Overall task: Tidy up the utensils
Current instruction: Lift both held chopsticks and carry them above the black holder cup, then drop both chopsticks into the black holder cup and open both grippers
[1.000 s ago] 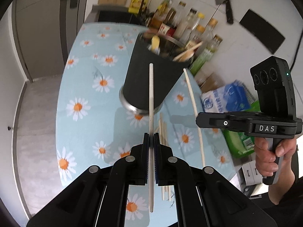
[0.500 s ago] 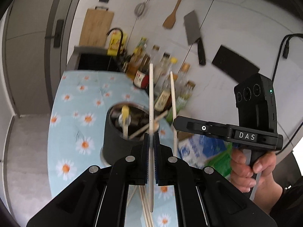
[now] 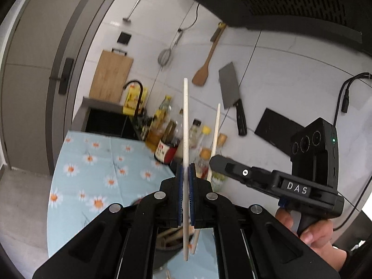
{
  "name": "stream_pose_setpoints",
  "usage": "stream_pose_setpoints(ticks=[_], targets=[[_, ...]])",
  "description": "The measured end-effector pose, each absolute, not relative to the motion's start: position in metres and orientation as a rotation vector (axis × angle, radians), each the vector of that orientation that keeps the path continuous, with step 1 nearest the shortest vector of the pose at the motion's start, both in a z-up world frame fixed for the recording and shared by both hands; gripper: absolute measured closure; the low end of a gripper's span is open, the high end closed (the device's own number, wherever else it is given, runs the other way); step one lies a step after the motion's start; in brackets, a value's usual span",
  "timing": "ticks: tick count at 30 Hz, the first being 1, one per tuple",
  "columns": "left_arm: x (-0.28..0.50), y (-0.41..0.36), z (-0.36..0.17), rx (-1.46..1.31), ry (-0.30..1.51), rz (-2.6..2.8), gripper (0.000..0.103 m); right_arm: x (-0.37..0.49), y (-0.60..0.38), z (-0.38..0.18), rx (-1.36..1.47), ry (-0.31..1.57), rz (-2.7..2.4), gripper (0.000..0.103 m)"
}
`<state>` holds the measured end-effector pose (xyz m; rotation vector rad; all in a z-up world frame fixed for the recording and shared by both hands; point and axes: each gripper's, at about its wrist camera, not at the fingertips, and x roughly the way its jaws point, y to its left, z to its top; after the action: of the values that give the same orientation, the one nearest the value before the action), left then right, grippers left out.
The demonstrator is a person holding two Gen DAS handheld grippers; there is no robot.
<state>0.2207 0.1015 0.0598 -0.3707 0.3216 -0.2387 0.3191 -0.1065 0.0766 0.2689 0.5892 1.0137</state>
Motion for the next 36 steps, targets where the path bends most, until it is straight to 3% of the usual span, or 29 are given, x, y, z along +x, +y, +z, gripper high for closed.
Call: stream_pose_setpoints(ticks=[9,29,31,36], targets=[[0.237,0.108,0.040,-0.371,0.190,-0.224,0.099,0.340,-0.090,0.064,0.223,0.539,0.947,0.097],[0.243,0.101,-0.005,-0.323,0.219,-0.151,0.099,0.349,-0.079,0.025,0.203,0.617,0.925,0.097],[0.241,0.100,-0.007,-0.322,0.225,-0.151,0.099,0.350,-0.081,0.024,0.232,0.636,0.933,0.079],[0.236,0.102,-0.009,-0.337,0.240,-0.138,0.098,0.349,-0.089,0.027,0.254,0.635,0.913,0.079]])
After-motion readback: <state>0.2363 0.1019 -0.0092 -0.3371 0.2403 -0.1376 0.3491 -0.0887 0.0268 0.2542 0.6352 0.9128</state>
